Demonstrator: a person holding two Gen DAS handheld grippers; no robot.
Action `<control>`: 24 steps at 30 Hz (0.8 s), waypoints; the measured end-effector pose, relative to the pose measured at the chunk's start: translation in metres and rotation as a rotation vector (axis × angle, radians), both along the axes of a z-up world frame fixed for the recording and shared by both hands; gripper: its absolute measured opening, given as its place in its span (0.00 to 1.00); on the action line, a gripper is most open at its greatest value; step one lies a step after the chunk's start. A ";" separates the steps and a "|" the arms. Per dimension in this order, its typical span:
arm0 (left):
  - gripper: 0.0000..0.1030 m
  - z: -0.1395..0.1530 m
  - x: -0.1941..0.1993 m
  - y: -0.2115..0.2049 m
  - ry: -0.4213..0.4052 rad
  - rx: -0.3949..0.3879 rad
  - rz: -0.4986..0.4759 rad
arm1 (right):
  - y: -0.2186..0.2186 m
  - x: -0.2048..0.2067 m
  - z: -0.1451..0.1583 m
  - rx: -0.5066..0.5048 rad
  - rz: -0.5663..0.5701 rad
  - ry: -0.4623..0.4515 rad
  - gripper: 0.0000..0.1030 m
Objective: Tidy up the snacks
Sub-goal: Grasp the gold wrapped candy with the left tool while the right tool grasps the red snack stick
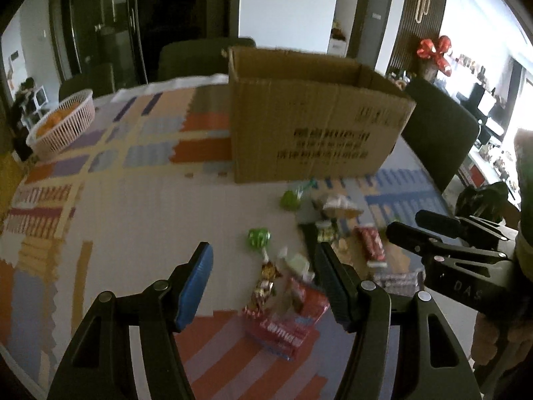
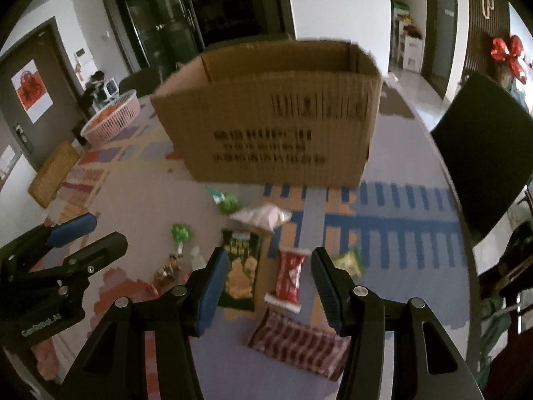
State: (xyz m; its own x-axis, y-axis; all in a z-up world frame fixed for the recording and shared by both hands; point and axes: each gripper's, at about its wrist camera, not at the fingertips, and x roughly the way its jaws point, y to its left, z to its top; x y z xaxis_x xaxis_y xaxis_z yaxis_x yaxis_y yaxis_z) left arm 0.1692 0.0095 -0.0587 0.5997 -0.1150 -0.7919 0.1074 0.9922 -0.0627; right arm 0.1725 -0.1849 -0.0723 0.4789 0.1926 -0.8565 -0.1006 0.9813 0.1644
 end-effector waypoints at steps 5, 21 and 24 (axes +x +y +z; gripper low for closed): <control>0.61 -0.022 -0.002 0.002 0.053 -0.001 0.007 | 0.000 -0.005 -0.019 -0.011 -0.009 0.043 0.51; 0.48 -0.072 0.018 0.006 0.175 -0.015 0.008 | -0.003 0.007 -0.060 -0.028 -0.041 0.133 0.42; 0.44 -0.077 0.020 0.007 0.189 -0.036 0.007 | -0.001 0.011 -0.064 -0.029 -0.035 0.141 0.39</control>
State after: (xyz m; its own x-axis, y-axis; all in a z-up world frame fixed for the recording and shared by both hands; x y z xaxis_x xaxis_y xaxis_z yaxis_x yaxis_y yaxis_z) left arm 0.1897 0.0163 -0.1354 0.4414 -0.1417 -0.8860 0.0834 0.9896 -0.1167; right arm 0.1835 -0.1860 -0.1359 0.3592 0.1524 -0.9207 -0.0440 0.9882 0.1465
